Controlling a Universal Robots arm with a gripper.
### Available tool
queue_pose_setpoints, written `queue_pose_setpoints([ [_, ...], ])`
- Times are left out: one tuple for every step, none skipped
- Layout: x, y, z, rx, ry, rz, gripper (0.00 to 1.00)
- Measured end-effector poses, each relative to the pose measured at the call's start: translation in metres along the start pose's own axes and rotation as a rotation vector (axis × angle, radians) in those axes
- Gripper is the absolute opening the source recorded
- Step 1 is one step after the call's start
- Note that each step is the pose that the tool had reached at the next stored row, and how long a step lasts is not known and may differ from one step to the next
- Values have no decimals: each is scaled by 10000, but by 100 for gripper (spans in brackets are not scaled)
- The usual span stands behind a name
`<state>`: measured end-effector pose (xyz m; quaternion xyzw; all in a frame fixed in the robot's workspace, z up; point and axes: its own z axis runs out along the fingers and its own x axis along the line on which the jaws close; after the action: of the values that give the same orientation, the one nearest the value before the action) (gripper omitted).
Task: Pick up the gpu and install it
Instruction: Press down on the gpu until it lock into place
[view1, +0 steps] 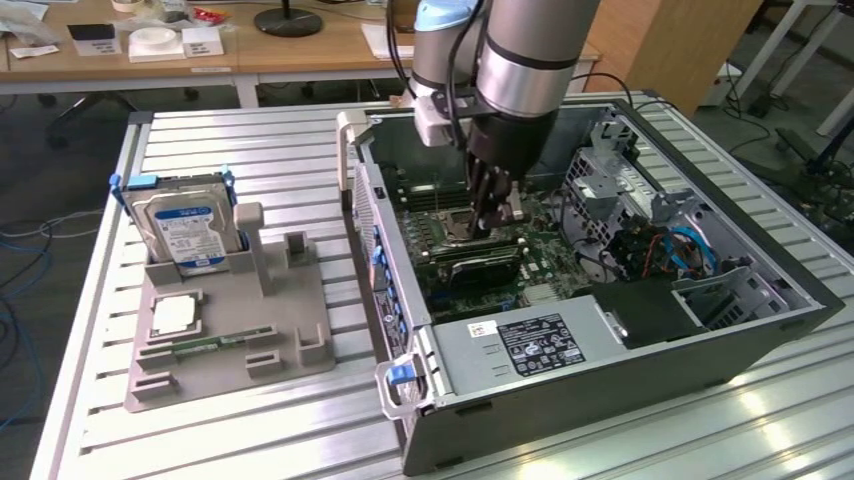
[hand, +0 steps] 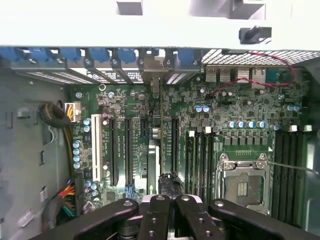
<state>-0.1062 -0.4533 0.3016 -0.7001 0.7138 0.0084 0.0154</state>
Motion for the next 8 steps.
queue_pose_setpoints([
  [-1,0,-26,0,0,0,11],
  [-2,0,-54,0,1,0,11],
  [-3,-1,-80,0,1,-1,11],
  [-4,-1,-105,0,0,-1,11],
  [-4,-1,-127,0,1,-1,11],
  [-5,-1,-146,1,-1,-1,11],
  [-6,-2,-162,1,1,-1,11],
  [-6,-2,-175,0,1,-1,11],
])
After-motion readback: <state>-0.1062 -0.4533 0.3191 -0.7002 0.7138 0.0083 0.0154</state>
